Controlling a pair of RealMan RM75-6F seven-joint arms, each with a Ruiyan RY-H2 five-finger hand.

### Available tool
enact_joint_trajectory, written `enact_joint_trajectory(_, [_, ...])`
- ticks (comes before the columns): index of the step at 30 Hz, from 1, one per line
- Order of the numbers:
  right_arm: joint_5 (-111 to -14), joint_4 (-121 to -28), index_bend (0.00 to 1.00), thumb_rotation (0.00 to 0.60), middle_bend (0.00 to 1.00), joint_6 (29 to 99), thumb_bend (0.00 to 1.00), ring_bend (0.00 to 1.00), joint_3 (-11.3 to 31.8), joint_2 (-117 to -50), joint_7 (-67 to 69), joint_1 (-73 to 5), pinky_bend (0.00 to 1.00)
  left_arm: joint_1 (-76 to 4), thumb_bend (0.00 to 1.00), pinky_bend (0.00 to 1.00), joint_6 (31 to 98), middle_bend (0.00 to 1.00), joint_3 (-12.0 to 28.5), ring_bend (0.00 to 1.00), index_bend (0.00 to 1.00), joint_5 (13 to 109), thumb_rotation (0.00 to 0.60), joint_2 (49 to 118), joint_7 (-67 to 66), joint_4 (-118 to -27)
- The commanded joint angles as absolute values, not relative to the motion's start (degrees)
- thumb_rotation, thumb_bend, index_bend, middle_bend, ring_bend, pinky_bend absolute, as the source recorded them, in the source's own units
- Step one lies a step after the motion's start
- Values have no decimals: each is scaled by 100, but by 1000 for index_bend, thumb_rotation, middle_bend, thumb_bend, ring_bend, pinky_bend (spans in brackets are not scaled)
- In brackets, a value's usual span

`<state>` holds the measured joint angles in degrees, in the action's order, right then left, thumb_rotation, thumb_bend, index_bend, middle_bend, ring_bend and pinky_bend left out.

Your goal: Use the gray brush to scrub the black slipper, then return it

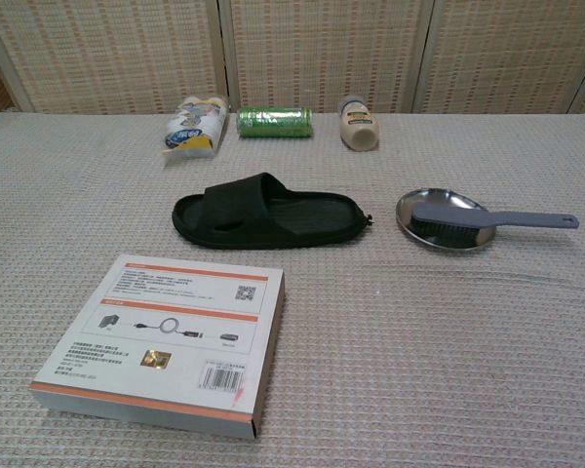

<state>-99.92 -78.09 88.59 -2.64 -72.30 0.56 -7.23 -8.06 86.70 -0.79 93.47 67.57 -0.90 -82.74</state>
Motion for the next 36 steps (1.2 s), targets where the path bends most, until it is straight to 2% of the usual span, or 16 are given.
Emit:
enact_joint_trajectory(1, [-9853,-7866,0,600,0,8733,90,0,-239,-7213,81,-739,0,-812,465,175,8650,0,-92,0,0,9363,600,6758,-91,-8280])
enact_joint_trajectory(6, [-9493,-7891,0,600,0,8537,91,0,23,-7446,-242,-829,0,-844,469,175,8611,0,-121,0,0,9429,600,6757,-83,-8311])
enact_joint_trajectory(10, [-9345,-8048,23,600,31,8150,119,0,398,-7660,-685,-1266,5,-863,481,174,8589,0,-135,0,0,9460,600,6736,-72,-8358])
enact_joint_trajectory(17, [-8874,-8269,179,600,139,7002,164,0,1019,-8098,-2054,-2268,47,-869,489,166,8705,0,-173,0,0,9630,600,6723,135,-8317])
enact_joint_trajectory(19, [-8667,-8156,235,600,175,6841,206,0,1201,-8397,-2440,-2499,50,-878,488,153,8787,0,-174,0,0,9719,600,6743,224,-8249])
enact_joint_trajectory(23, [-8151,-7620,282,600,201,6616,241,6,1505,-9136,-3049,-2892,44,-885,489,151,8769,0,-190,0,0,9713,600,6717,347,-8253])
enact_joint_trajectory(27, [-7978,-7450,297,600,216,6520,240,17,1557,-9319,-3180,-2994,39,-895,496,151,8733,0,-195,0,0,9699,600,6705,348,-8267])
enact_joint_trajectory(32, [-7071,-6650,261,600,217,5903,241,20,1795,-9958,-3491,-3374,39,-895,500,151,8685,0,-202,0,0,9637,600,6642,438,-8286])
enact_joint_trajectory(36, [-6643,-6405,257,600,217,5684,241,20,1862,-10143,-3525,-3498,39,-898,499,151,8664,0,-216,0,0,9641,600,6632,435,-8287])
